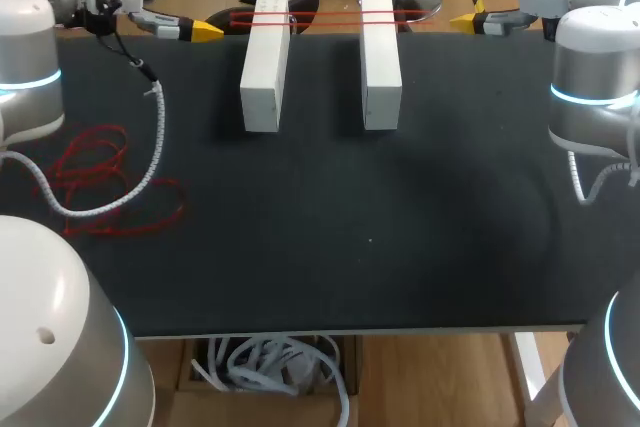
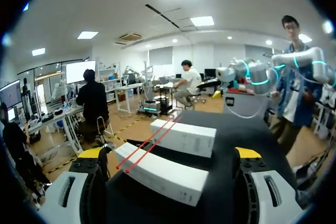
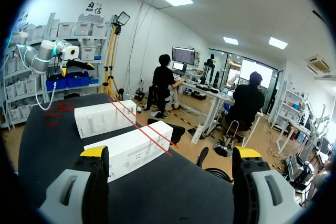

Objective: Grab the tape and strap the tape.

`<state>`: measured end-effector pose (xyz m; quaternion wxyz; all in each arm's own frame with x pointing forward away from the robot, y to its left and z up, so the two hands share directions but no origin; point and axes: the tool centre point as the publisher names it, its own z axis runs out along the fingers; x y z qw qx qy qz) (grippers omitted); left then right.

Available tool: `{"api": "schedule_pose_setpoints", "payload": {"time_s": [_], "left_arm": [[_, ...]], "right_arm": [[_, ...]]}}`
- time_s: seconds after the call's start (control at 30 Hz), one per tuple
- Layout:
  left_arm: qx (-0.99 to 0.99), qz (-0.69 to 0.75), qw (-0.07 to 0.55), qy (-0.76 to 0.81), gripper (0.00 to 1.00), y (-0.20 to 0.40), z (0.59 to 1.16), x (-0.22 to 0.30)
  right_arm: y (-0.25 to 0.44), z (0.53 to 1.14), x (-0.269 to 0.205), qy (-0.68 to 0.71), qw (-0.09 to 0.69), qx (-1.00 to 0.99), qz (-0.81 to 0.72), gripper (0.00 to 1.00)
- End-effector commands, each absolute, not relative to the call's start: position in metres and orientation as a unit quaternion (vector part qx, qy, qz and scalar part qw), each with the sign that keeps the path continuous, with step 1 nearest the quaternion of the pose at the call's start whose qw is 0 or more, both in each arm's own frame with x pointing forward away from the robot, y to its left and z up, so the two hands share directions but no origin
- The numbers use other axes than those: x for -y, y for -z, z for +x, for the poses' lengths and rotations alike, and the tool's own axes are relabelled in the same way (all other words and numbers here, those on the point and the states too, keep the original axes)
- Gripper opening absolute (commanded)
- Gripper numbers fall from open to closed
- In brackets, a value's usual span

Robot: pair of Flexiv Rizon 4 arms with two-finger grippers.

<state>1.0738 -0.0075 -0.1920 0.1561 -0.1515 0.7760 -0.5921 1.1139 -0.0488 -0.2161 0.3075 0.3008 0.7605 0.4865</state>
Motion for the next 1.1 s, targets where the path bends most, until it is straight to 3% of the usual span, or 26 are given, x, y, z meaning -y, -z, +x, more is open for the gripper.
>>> {"api": "schedule_pose_setpoints", "payload": {"time_s": [0.03,0.4,1.1], "left_arm": [[-0.787,-0.065,0.11,0.604,1.0,0.192,1.076,0.0],[-0.787,-0.065,0.11,0.604,1.0,0.192,1.076,0.0],[-0.753,0.13,0.038,0.644,1.0,0.233,1.15,0.005]], "right_arm": [[0.216,1.114,0.049,-0.488,0.307,-0.76,0.3,1.0],[0.216,1.114,0.049,-0.488,0.307,-0.76,0.3,1.0],[0.216,1.114,0.049,-0.488,0.307,-0.76,0.3,1.0]]}}
